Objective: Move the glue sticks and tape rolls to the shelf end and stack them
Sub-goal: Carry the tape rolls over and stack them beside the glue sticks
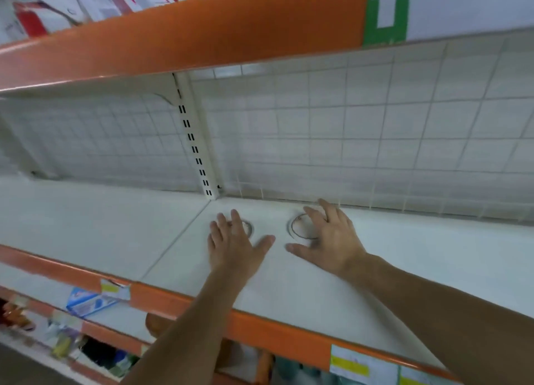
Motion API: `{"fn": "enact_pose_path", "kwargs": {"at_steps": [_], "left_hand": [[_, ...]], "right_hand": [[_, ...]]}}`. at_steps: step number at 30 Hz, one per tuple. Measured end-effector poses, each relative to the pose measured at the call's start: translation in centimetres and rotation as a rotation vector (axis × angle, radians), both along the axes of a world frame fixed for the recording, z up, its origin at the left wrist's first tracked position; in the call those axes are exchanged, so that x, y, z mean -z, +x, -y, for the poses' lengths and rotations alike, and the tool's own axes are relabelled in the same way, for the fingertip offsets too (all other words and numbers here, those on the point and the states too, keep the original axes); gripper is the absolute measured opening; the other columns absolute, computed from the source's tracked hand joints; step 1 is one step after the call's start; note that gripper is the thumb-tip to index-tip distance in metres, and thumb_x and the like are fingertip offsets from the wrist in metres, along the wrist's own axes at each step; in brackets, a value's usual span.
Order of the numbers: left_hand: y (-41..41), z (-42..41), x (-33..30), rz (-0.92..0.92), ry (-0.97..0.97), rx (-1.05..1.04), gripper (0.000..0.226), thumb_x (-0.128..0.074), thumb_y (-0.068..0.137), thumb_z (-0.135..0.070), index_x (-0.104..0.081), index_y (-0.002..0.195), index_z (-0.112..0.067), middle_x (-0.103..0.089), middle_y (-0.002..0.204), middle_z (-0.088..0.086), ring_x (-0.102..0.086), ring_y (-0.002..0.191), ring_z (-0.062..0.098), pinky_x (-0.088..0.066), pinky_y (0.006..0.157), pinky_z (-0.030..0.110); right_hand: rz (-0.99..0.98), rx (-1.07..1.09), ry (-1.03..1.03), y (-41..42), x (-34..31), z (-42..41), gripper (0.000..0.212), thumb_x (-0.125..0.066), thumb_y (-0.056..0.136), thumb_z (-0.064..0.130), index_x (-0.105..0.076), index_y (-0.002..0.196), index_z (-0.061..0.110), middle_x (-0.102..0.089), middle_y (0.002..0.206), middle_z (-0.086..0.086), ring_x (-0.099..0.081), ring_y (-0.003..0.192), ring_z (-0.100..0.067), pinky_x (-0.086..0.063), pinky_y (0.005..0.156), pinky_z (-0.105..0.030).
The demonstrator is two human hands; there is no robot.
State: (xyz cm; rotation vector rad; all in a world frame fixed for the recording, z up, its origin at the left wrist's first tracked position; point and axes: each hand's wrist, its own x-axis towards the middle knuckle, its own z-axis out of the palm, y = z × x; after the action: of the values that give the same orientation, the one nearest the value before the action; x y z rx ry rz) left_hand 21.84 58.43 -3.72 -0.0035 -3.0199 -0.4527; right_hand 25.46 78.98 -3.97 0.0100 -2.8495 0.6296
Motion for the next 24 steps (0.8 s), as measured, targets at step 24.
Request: {"fn": "enact_pose_path", "kwargs": {"at_steps": [24], "left_hand": [[-0.1, 0.4, 2.6, -0.239, 0.111, 0.193, 0.079, -0.057, 0.085, -0.061, -0.044, 0.142, -0.008, -0.049, 0.141, 0.01, -0.041, 0.133, 0.027, -0.034, 0.111, 0.038]], "right_hand": [[0.117, 0.066, -0.156, 1.2, -0.6, 1.4, 0.103, -0.07, 0.054, 0.086, -0.046, 0.133, 0.024, -0.042, 0.122, 0.016, -0.035, 0.119, -0.008, -0.036, 0.103, -0.026]]}}
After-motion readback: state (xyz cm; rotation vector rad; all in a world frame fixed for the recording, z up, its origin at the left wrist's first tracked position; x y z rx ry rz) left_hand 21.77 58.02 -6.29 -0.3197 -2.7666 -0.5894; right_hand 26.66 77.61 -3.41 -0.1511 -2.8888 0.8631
